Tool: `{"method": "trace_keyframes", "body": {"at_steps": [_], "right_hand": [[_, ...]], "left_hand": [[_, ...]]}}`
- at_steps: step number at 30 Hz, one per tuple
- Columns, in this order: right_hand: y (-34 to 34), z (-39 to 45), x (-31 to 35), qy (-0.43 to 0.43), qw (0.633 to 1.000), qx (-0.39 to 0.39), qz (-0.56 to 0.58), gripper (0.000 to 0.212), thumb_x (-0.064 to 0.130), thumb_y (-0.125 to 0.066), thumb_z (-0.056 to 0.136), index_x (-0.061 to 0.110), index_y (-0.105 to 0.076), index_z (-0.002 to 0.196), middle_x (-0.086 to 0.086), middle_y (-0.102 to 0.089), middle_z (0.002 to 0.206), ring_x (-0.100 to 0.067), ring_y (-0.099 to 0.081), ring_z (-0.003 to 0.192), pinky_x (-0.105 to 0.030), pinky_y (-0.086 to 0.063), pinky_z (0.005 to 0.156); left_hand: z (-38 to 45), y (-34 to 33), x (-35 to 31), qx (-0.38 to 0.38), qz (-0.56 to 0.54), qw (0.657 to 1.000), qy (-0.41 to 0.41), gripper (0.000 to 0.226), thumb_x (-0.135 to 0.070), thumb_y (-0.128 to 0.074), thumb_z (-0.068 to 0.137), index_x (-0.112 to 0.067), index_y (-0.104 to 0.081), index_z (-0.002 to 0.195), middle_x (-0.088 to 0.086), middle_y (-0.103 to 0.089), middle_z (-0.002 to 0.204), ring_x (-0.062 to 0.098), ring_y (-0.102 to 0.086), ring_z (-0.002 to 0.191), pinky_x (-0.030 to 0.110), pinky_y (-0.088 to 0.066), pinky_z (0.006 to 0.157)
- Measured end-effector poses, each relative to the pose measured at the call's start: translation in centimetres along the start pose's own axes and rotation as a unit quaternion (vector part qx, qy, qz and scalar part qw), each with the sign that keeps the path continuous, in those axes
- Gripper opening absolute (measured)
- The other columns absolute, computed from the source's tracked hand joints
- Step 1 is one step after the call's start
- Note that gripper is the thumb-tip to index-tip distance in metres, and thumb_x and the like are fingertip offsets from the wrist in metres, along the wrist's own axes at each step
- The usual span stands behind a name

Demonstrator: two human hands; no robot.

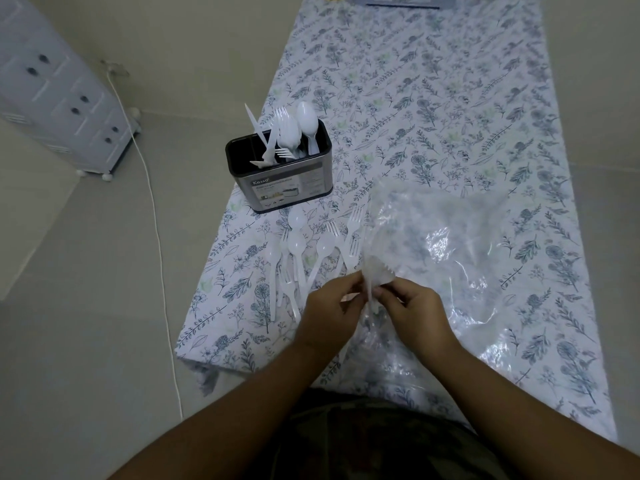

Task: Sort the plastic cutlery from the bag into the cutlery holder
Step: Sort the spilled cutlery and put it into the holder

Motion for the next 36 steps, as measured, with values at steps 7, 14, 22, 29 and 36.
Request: {"method": "trace_keyframes", "body": {"at_steps": [7,14,22,29,36], "right_hand": [[-0.6,0.4,0.4,-0.01,0.998,0.022,-0.06,0.043,0.004,-0.057,0.098,0.041,-0.06,0.075,0.018,-0.066,0.065,0.007,-0.062,0.064,-0.008,-0.043,0.057],[-1.6,1.4,-0.6,-0.112,0.991,0.054,-0.046,0.032,0.006,-0.039,0.101,0.009,-0.053,0.072,-0.008,-0.057,0.075,-0.023,-0.049,0.072,-0.03,-0.04,0.063],[-1.9,0.9,-0.8,-0.146,0.986,0.085,0.006,0.034,0.008,-0.05,0.103,0.025,-0.068,0.08,0.009,-0.068,0.077,0.0,-0.062,0.065,-0.012,-0.045,0.058],[-1.6,0.8,-0.8,-0.166,0.984,0.066,0.012,0.034,0.024,-0.053,0.104,0.009,-0.056,0.073,0.006,-0.057,0.062,-0.008,-0.052,0.062,-0.015,-0.039,0.056],[-2.6,0.3,-0.4,-0.231,0.964,0.07,0.111,0.026,0.028,-0.041,0.106,0.009,-0.059,0.108,-0.01,-0.065,0.083,-0.018,-0.06,0.065,-0.033,-0.049,0.059]], "left_hand": [[-0.1,-0.2,0.0,-0.021,-0.006,0.998,0.055,0.036,-0.008,-0.071,0.091,-0.015,-0.069,0.127,0.0,-0.074,0.112,-0.003,-0.067,0.101,0.01,-0.053,0.081],[1.1,-0.7,-0.2,0.018,0.0,0.991,0.135,0.027,-0.01,-0.068,0.092,-0.021,-0.075,0.115,-0.018,-0.072,0.096,-0.017,-0.065,0.08,0.001,-0.047,0.072],[1.1,-0.9,0.9,0.049,0.002,0.983,0.176,0.025,-0.017,-0.07,0.091,-0.023,-0.076,0.114,-0.007,-0.078,0.1,-0.005,-0.07,0.086,0.013,-0.055,0.078],[0.8,-1.7,1.0,0.096,-0.023,0.974,0.204,0.027,-0.023,-0.055,0.094,-0.024,-0.075,0.113,-0.005,-0.077,0.096,0.008,-0.074,0.085,0.038,-0.062,0.081],[1.3,-1.4,-1.2,0.141,0.137,0.977,0.088,0.021,-0.022,-0.05,0.098,-0.015,-0.07,0.095,0.001,-0.056,0.087,0.008,-0.055,0.074,0.019,-0.041,0.066]]}}
Point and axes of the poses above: each hand's wrist, its own z-axis towards the middle knuckle, its own y-axis out of the back of the hand, x = y × z, the point moved 6 cm from there along z, towards the middle knuckle
